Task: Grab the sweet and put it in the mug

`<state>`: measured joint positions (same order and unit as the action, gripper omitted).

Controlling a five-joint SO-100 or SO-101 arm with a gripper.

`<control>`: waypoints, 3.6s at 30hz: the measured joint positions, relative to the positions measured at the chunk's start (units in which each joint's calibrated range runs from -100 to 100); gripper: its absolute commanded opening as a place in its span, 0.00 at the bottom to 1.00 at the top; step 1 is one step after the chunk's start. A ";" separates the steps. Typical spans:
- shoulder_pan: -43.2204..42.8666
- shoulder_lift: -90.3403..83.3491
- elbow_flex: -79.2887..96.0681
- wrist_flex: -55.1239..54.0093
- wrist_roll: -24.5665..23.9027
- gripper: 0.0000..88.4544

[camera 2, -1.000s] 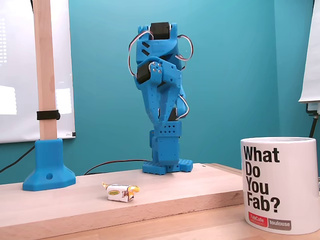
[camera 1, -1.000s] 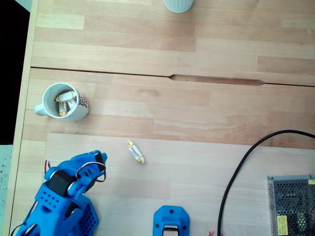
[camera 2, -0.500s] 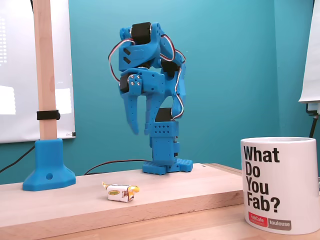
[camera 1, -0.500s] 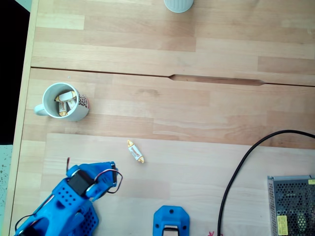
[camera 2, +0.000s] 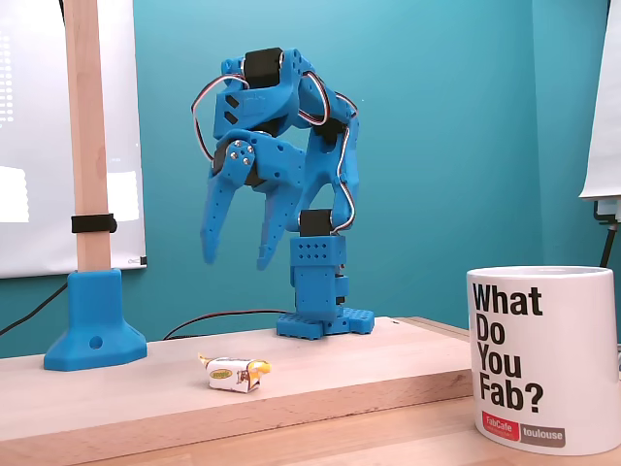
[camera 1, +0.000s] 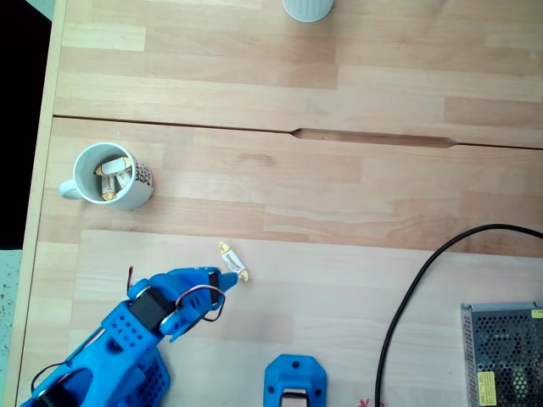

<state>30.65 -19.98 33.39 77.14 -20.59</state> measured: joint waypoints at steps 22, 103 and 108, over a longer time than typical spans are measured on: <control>-4.65 21.16 -4.21 -8.38 5.37 0.33; -5.24 16.89 -7.53 -9.28 9.38 0.04; -10.34 8.45 -7.62 -9.44 9.72 0.04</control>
<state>20.31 -11.53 25.77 67.70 -10.87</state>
